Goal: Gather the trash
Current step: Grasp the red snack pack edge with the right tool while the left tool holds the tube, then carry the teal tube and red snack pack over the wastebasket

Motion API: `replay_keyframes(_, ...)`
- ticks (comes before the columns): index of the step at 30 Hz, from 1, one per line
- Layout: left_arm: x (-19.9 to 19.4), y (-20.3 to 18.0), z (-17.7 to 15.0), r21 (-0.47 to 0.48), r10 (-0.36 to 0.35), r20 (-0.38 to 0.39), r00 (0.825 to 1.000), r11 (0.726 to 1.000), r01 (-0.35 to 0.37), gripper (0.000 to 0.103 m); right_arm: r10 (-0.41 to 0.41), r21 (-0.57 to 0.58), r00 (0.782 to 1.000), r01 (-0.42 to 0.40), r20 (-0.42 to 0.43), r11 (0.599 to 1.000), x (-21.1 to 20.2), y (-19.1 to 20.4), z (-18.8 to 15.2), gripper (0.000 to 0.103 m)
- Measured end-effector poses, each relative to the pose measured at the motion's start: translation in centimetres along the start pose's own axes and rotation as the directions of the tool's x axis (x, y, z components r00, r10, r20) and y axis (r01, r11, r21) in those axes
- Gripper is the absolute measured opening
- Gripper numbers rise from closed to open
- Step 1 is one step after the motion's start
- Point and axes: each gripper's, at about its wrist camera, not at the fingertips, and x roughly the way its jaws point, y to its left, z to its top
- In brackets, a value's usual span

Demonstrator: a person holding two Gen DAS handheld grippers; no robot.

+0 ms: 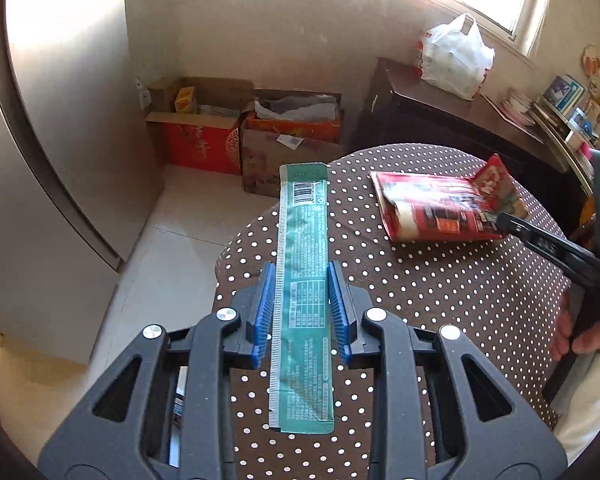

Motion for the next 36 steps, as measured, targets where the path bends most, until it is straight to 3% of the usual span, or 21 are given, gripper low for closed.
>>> replay_keyframes(8,-2.7,1.3,-0.5,-0.023,0.021,0.037,0.999,1.000,-0.020,0.027,0.090,-0.056,0.992,-0.085,0.088,0.995,-5.9,3.7,-2.1,0.007)
replay_keyframes(15,-6.9,4.6,-3.1,-0.078,0.090,0.063,0.994,0.993,-0.085,0.027,0.188,-0.123,0.976,-0.174,0.114,0.977,-10.4,8.5,-4.2,0.007)
replay_keyframes(27,-14.4,13.9,-10.6,-0.240,0.227,0.056,0.972,0.948,-0.207,0.027,0.341,-0.286,0.939,-0.317,0.037,0.904,-13.5,20.7,-9.7,0.007)
replay_keyframes(36,-14.6,18.8,-16.5,-0.322,0.249,-0.038,0.968,0.914,-0.248,0.027,0.347,-0.383,0.937,-0.332,-0.031,0.862,-13.4,28.4,-14.8,0.007)
